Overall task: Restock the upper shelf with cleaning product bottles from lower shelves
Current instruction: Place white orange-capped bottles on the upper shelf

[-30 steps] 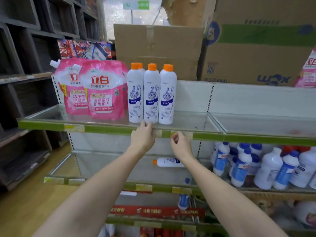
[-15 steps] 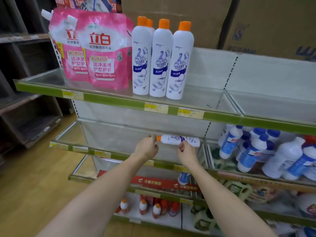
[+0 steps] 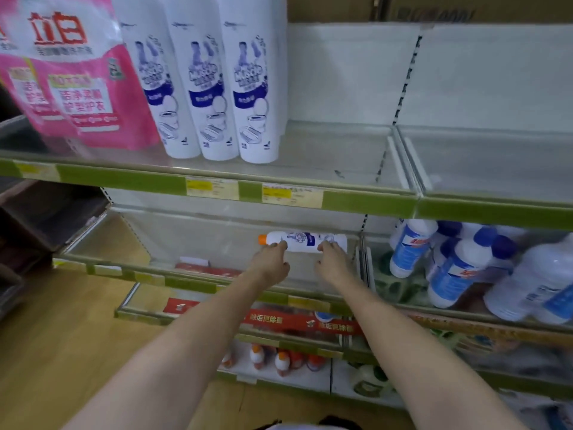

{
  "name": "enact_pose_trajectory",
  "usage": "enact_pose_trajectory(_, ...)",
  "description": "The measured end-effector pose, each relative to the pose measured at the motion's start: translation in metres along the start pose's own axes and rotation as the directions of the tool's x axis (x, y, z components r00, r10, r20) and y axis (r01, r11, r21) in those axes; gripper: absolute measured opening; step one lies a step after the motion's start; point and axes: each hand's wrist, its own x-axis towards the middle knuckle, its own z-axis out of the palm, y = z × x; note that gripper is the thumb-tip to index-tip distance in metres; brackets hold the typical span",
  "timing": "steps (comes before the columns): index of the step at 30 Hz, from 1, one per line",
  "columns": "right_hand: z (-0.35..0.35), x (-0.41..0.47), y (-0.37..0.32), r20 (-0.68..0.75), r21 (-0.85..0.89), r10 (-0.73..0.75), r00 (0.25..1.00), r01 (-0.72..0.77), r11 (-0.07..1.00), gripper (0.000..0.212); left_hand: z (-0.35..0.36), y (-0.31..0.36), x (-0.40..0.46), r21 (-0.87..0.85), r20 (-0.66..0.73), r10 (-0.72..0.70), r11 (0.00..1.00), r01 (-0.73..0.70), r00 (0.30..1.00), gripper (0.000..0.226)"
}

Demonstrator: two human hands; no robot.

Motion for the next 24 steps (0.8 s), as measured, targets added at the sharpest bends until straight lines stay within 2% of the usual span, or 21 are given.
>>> enact_pose_trajectory(3, 0.0, 0.016, 0.011, 0.098, -0.085, -0.045, 0.994, 0.053, 0.995, 0.055, 0.008, 0.013, 0.014, 0.001, -0.021, -0.007, 1.0, 0.007, 1.0, 0.049)
enact_pose_trajectory(12, -0.001, 0.056, 0.022, 0.132, -0.276, -0.113, 0.985, 0.146, 0.95, 0.069, 0.014, 0.024, 0.04, 0.006, -0.002, -0.076, 0.997, 0.076, 0.997, 0.052)
enact_pose_trajectory(16, -0.003, 0.064, 0.021, 0.147, -0.373, -0.124, 0.981, 0.171, 0.912, 0.067, 0.018, 0.019, 0.04, 0.02, 0.021, -0.107, 0.994, 0.106, 0.994, 0.049)
enact_pose_trajectory(21, 0.004, 0.056, 0.011, 0.279, -0.345, -0.055, 0.959, 0.154, 0.926, 0.063, 0.022, 0.013, 0.04, 0.039, 0.032, -0.125, 0.992, 0.124, 0.992, 0.044)
enact_pose_trajectory(24, 0.013, 0.051, 0.004, 0.25, -0.371, -0.045, 0.967, 0.139, 0.918, 0.051, 0.025, 0.009, 0.039, 0.05, 0.038, -0.111, 0.993, 0.109, 0.993, 0.043)
